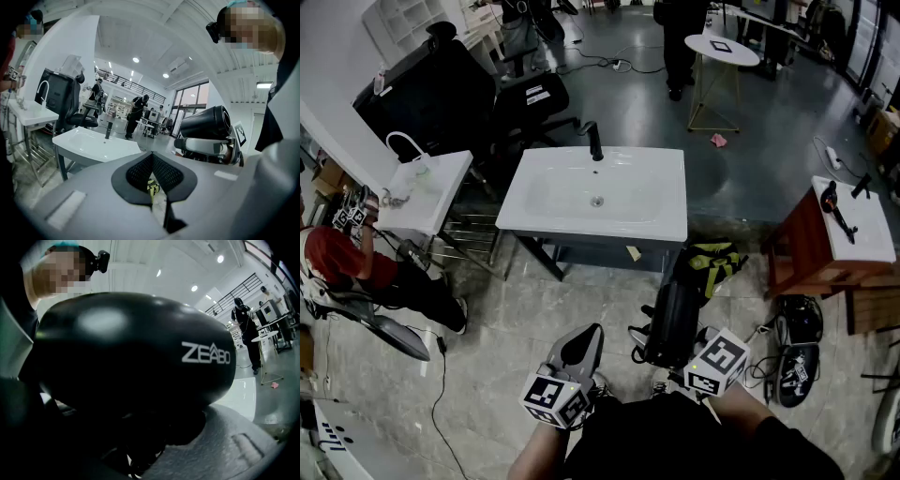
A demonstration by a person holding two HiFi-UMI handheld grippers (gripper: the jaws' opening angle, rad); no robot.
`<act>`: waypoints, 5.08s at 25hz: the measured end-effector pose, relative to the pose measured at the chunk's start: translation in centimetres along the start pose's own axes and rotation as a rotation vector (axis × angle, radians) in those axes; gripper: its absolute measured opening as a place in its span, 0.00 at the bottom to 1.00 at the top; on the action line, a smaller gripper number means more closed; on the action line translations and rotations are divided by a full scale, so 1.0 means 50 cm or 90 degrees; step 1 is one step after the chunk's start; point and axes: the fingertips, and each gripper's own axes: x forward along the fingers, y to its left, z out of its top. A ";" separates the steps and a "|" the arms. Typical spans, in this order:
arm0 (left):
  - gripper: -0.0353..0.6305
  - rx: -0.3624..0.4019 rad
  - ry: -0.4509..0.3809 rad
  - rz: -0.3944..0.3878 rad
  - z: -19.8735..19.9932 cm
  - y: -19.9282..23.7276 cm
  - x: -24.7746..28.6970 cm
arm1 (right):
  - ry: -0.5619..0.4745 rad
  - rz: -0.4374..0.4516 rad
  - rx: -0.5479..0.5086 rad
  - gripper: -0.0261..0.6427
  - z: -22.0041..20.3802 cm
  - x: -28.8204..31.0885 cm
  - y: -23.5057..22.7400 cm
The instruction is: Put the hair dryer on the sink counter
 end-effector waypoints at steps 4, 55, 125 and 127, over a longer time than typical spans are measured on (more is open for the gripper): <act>0.06 -0.001 -0.001 0.002 0.000 0.001 -0.005 | 0.003 -0.002 0.002 0.31 -0.001 0.001 0.002; 0.06 -0.006 0.012 -0.034 0.029 0.215 -0.136 | 0.001 -0.058 0.031 0.31 -0.024 0.215 0.081; 0.06 -0.061 -0.015 0.119 0.165 0.505 0.265 | 0.077 0.061 0.053 0.31 0.109 0.519 -0.430; 0.06 -0.060 -0.019 0.125 0.170 0.506 0.275 | 0.080 0.068 0.048 0.31 0.115 0.525 -0.444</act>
